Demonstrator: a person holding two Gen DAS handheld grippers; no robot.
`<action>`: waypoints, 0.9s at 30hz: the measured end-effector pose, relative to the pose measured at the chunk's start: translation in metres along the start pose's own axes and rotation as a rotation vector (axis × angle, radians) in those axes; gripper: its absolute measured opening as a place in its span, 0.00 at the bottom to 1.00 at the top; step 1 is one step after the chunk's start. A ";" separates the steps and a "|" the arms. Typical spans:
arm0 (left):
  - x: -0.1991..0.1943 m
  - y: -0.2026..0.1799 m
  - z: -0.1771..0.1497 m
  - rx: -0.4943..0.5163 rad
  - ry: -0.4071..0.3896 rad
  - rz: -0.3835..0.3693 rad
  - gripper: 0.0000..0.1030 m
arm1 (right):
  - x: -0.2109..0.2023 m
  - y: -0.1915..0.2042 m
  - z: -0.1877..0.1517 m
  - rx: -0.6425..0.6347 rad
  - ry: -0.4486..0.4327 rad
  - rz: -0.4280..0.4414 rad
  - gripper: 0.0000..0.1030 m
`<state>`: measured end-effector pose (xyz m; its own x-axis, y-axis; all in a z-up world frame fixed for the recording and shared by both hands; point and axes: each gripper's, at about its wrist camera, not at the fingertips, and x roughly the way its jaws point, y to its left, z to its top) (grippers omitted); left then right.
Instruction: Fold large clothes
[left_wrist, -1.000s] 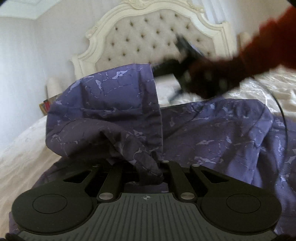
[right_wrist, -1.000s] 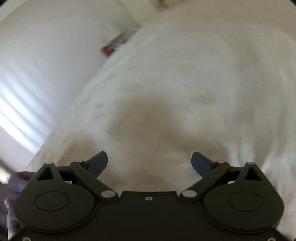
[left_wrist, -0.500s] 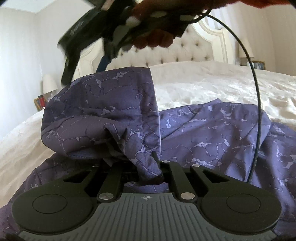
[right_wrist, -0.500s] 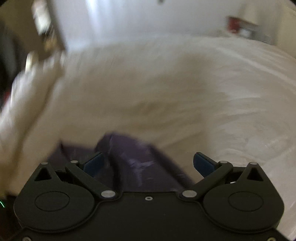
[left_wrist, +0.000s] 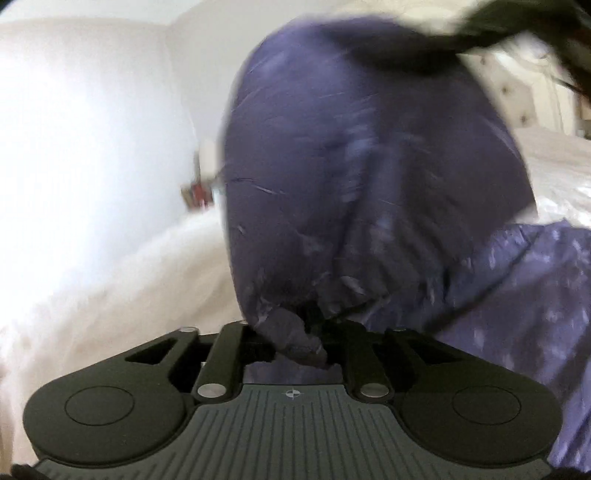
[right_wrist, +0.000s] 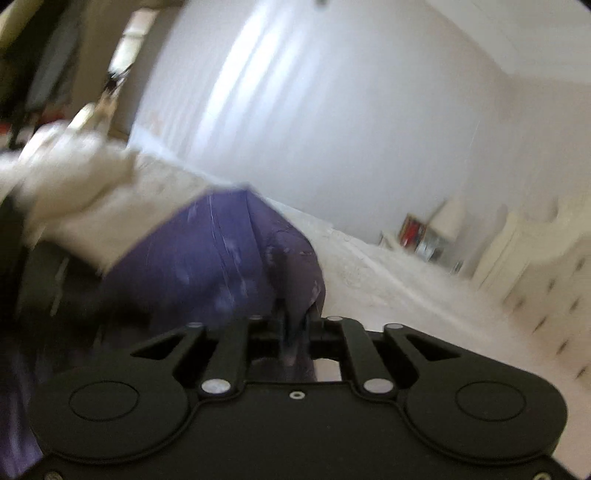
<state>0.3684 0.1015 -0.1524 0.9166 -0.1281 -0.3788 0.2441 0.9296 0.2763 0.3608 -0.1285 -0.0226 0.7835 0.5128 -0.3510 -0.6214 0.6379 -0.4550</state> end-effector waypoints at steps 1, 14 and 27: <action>0.000 0.000 -0.004 -0.005 0.047 -0.021 0.29 | -0.006 0.015 -0.015 -0.043 0.019 0.001 0.19; -0.053 0.044 -0.035 -0.322 0.313 -0.212 0.68 | -0.076 0.006 -0.123 0.936 0.203 0.107 0.89; -0.066 0.030 -0.013 -1.097 0.212 -0.543 0.98 | -0.072 0.013 -0.146 1.244 0.241 0.168 0.88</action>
<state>0.3111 0.1422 -0.1309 0.6858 -0.6230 -0.3762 0.0887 0.5846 -0.8064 0.2974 -0.2408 -0.1223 0.5955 0.6060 -0.5274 -0.2002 0.7477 0.6331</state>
